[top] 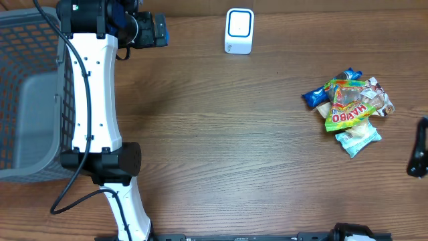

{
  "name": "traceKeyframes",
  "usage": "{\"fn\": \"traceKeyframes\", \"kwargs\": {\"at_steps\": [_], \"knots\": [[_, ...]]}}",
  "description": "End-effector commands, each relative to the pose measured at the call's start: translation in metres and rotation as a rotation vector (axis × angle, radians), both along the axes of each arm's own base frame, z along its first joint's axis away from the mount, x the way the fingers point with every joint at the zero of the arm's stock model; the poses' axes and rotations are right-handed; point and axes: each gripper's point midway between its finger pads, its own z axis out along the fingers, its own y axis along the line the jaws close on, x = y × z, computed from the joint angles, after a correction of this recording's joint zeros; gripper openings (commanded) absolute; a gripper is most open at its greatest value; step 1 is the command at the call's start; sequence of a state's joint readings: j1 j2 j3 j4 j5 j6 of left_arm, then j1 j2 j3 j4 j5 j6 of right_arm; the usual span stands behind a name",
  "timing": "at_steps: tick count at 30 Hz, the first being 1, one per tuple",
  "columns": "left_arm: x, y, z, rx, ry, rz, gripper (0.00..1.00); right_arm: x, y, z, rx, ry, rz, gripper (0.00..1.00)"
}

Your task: Scan the item barcode

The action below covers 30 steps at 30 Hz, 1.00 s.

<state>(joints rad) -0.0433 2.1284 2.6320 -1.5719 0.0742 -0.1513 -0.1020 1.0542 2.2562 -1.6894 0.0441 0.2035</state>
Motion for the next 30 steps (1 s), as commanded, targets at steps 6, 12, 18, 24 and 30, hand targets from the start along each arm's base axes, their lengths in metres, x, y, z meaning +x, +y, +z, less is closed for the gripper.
{"fn": "traceKeyframes", "kwargs": {"at_steps": [6,12,18,24,30], "knots": [[0.002,0.002,-0.003,0.002,0.004,0.007,1.0,0.007,-0.025,-0.005,-0.049,-0.048,-0.135,1.0],[0.002,0.002,-0.003,0.002,0.004,0.007,1.0,0.036,-0.023,-0.035,-0.046,-0.238,-0.109,1.0],[0.002,0.002,-0.003,0.002,0.004,0.007,1.0,0.066,-0.016,-0.109,-0.037,-0.348,-0.057,1.0],[0.002,0.002,-0.003,0.002,0.004,0.007,1.0,0.087,-0.01,-0.191,-0.046,-0.422,-0.019,1.0],[0.002,0.002,-0.003,0.002,0.004,0.007,1.0,0.098,0.004,-0.247,-0.035,-0.483,0.035,1.0]]}}
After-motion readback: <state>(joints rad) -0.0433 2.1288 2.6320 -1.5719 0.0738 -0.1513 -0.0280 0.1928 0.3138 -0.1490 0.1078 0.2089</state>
